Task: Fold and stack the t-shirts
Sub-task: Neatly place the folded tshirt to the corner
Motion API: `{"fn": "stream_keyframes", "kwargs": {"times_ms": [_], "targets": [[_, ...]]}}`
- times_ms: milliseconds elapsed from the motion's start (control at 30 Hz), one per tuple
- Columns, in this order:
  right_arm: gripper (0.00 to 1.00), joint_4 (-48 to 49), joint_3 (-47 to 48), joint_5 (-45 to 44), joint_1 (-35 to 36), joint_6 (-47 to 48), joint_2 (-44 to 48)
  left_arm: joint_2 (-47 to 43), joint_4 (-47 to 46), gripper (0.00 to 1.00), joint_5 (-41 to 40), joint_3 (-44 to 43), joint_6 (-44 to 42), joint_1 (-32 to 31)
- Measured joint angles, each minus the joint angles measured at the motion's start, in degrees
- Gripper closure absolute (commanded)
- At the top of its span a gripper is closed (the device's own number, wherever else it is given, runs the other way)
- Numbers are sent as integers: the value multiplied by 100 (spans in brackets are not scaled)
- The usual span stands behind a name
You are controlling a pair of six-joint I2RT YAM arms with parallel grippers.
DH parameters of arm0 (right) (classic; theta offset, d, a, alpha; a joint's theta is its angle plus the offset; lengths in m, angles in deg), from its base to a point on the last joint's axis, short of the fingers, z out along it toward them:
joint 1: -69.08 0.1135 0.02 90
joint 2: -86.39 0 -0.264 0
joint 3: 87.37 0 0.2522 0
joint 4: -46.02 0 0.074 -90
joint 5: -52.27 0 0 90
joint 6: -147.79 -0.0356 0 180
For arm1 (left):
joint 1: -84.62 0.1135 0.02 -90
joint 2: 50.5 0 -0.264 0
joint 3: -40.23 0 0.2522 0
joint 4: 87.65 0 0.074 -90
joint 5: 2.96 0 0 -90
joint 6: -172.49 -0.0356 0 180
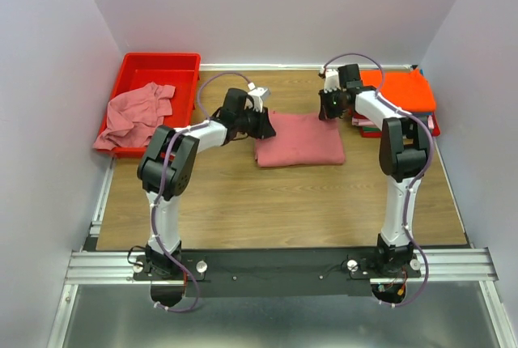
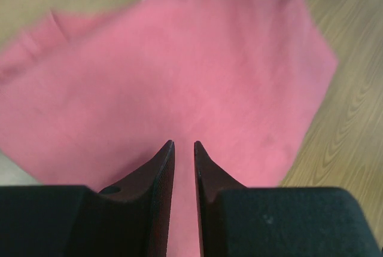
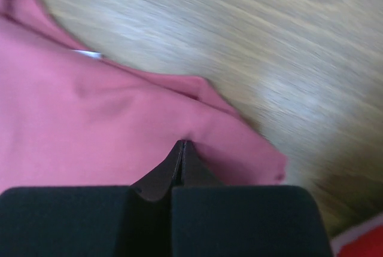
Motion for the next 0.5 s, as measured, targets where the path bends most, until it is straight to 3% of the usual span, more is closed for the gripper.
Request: {"fn": "stream_keyframes", "kwargs": {"times_ms": [333,500], "targets": [[100,-35,87,-1672,0,46,-66,367,728,72,-599,-153,98,-44],[96,-37,94,-2107,0,216,-66,367,1005,62,-1010,-295,31,-44]]}}
